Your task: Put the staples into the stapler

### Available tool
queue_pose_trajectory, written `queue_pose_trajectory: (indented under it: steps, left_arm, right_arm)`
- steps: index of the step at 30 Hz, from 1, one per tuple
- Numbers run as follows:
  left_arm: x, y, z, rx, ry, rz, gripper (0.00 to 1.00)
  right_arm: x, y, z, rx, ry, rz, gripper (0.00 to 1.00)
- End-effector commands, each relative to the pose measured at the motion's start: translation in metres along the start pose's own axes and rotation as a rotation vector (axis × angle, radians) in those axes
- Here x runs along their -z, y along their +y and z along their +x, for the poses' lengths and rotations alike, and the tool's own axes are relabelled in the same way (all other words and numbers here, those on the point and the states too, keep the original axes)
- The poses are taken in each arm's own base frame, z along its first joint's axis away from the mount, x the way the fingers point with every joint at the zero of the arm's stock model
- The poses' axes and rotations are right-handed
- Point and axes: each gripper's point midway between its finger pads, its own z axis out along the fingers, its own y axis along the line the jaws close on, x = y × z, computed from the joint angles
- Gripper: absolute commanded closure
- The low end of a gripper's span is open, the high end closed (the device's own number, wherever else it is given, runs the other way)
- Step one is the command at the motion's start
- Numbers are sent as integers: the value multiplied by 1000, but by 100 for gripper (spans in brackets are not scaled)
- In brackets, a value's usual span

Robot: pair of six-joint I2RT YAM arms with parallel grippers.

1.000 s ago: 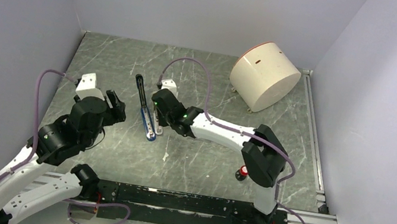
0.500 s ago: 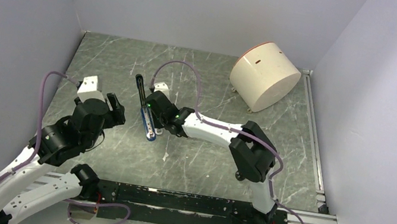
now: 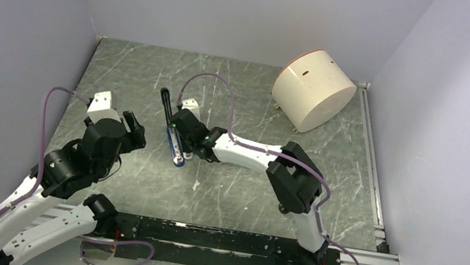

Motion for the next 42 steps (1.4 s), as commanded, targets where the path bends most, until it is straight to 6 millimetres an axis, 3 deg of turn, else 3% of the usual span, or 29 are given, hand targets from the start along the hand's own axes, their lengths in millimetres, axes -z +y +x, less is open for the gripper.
queue_pose_trajectory:
  steps: [1,15,28,42]
  left_arm:
    - [1,9,-2,9,-19,-32,29]
    - [0,8,-1,7,-14,-30,29]
    - [-1,7,0,4,-11,-28,29]
    - [-1,6,0,1,-9,-26,29]
  right_arm:
    - [-5,3,-3,-12,-10,10,80]
    - [-9,1,3,-11,-4,18,80]
    - [7,1,-22,-27,-71,10,80]
    - [4,8,-20,-23,-69,-26,80]
